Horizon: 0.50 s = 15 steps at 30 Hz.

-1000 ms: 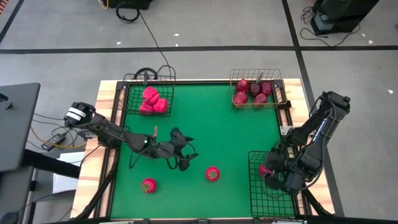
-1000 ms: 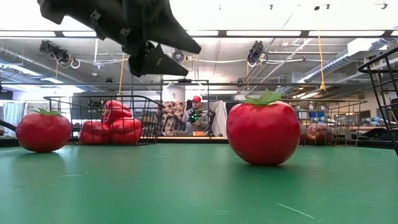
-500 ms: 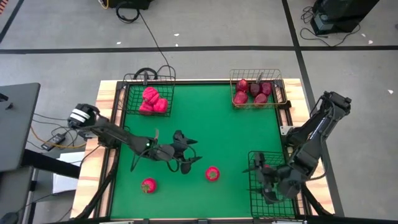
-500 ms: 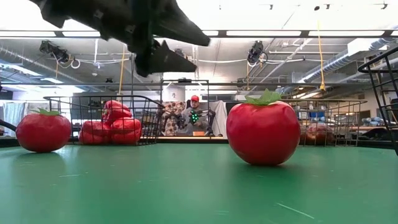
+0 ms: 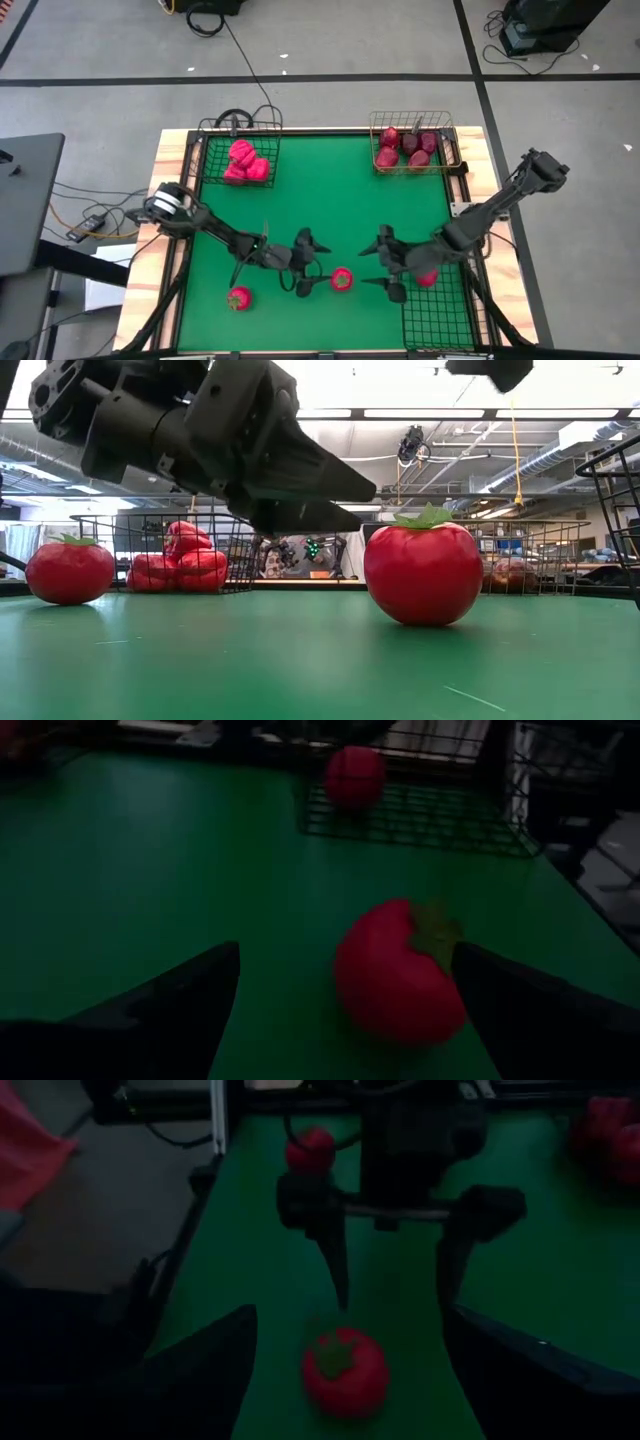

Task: Sort produce into baskets
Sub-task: Put the red tomato into the bottom black wire basket

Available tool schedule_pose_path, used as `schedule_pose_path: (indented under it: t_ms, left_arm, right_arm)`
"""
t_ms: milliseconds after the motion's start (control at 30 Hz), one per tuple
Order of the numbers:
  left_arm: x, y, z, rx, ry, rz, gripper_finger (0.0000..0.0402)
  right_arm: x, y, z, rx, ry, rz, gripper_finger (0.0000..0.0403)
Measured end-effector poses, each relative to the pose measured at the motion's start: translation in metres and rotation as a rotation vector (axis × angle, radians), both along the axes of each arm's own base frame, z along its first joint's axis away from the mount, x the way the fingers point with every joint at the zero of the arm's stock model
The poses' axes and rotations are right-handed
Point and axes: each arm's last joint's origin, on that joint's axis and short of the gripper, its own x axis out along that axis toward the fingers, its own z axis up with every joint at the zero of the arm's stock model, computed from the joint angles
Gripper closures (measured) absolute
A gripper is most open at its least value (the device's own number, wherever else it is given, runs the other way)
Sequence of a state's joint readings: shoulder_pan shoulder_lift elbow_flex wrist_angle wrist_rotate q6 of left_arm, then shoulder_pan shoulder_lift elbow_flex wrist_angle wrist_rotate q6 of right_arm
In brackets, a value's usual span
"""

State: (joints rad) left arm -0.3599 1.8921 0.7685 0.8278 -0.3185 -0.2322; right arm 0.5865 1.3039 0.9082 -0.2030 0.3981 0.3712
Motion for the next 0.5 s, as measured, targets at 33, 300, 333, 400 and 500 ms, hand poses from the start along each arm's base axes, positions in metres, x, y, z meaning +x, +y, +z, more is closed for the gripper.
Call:
schedule_pose_path:
  t_ms: [33, 300, 333, 400, 500]
  left_arm:
    - [0.000, -0.001, -0.002, 0.014, -0.005, -0.009, 0.0030]
    - [-0.001, -0.005, -0.005, 0.067, 0.009, -0.052, 0.0030]
    - [-0.001, -0.005, -0.006, 0.069, 0.014, -0.052, 0.0031]
    - [-0.002, -0.005, -0.007, 0.073, 0.026, -0.053, 0.0032]
    - [-0.002, -0.005, -0.009, 0.080, 0.044, -0.045, 0.0039]
  right_arm:
    - [0.004, -0.002, -0.005, 0.006, -0.005, 0.008, 0.0075]
    - [0.038, -0.011, -0.053, -0.029, 0.116, 0.068, 0.0064]
    - [0.043, -0.012, -0.060, -0.029, 0.136, 0.075, 0.0062]
    - [0.052, -0.013, -0.072, -0.022, 0.156, 0.081, 0.0060]
    - [0.061, -0.012, -0.085, -0.035, 0.203, 0.102, 0.0059]
